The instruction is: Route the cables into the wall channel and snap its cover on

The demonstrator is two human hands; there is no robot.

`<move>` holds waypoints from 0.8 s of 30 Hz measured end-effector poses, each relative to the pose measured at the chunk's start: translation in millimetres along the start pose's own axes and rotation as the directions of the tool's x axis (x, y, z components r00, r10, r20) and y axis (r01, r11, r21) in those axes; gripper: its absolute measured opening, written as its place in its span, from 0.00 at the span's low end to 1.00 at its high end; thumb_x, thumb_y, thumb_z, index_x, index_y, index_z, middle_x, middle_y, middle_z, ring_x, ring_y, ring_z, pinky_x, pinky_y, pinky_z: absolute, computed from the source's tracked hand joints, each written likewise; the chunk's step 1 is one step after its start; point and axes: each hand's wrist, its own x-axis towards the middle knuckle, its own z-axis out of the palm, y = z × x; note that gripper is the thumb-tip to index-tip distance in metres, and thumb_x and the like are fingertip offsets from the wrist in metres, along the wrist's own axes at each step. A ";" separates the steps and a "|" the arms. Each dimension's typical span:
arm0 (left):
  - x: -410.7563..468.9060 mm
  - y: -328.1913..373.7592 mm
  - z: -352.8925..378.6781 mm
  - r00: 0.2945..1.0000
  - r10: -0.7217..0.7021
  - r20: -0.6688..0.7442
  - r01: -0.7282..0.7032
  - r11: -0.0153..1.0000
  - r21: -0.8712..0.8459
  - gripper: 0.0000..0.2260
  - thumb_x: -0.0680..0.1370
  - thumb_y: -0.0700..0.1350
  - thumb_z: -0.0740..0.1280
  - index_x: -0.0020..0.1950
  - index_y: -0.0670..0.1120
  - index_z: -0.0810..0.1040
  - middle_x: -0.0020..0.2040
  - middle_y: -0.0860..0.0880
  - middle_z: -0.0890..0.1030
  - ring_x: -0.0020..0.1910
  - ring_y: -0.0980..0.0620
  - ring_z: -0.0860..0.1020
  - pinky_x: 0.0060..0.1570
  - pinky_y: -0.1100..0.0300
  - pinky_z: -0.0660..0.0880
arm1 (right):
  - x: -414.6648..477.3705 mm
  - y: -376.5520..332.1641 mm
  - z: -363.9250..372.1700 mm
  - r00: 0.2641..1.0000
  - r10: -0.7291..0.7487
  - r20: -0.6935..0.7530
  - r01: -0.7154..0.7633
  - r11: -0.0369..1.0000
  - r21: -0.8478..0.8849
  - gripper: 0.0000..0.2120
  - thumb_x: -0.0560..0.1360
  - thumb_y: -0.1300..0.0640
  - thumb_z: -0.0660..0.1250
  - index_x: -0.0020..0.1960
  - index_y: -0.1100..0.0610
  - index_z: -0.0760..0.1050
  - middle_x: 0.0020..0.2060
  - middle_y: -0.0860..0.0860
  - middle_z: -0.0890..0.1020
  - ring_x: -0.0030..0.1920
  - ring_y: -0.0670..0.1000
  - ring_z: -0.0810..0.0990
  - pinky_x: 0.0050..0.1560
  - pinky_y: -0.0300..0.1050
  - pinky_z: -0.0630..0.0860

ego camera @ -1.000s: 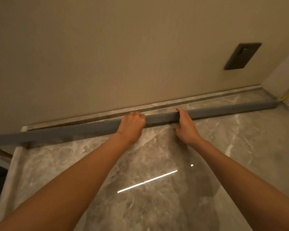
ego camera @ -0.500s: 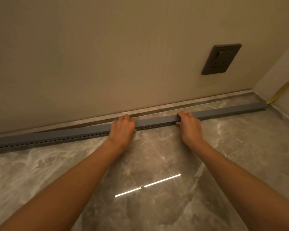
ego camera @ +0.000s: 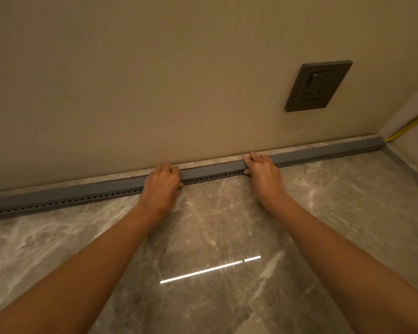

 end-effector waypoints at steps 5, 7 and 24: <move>0.9 2.0 -11.7 1.000 0.026 0.015 -0.027 0.997 0.070 0.07 0.79 0.39 0.64 0.55 0.37 0.75 0.56 0.37 0.78 0.55 0.37 0.77 0.47 0.47 0.74 | -3.8 0.1 -1.0 1.000 -0.001 0.004 0.001 1.000 -0.003 0.19 0.80 0.61 0.56 0.70 0.62 0.64 0.71 0.58 0.67 0.70 0.59 0.64 0.69 0.52 0.63; 3.2 9.4 -14.4 0.993 0.092 0.071 -0.106 0.970 0.220 0.09 0.80 0.37 0.59 0.59 0.38 0.73 0.59 0.40 0.77 0.58 0.40 0.76 0.49 0.49 0.74 | -5.5 -4.2 -4.3 1.000 0.029 0.008 -0.029 1.000 0.006 0.19 0.80 0.61 0.56 0.70 0.61 0.64 0.71 0.58 0.67 0.71 0.60 0.63 0.69 0.52 0.62; 15.8 85.9 -22.6 0.979 -0.202 0.022 0.200 0.977 0.068 0.13 0.78 0.30 0.57 0.61 0.38 0.70 0.60 0.39 0.73 0.57 0.37 0.76 0.52 0.47 0.74 | 7.7 25.1 -32.0 0.990 -0.077 0.122 0.047 0.972 0.232 0.19 0.76 0.55 0.65 0.63 0.63 0.70 0.60 0.63 0.77 0.63 0.63 0.73 0.66 0.56 0.69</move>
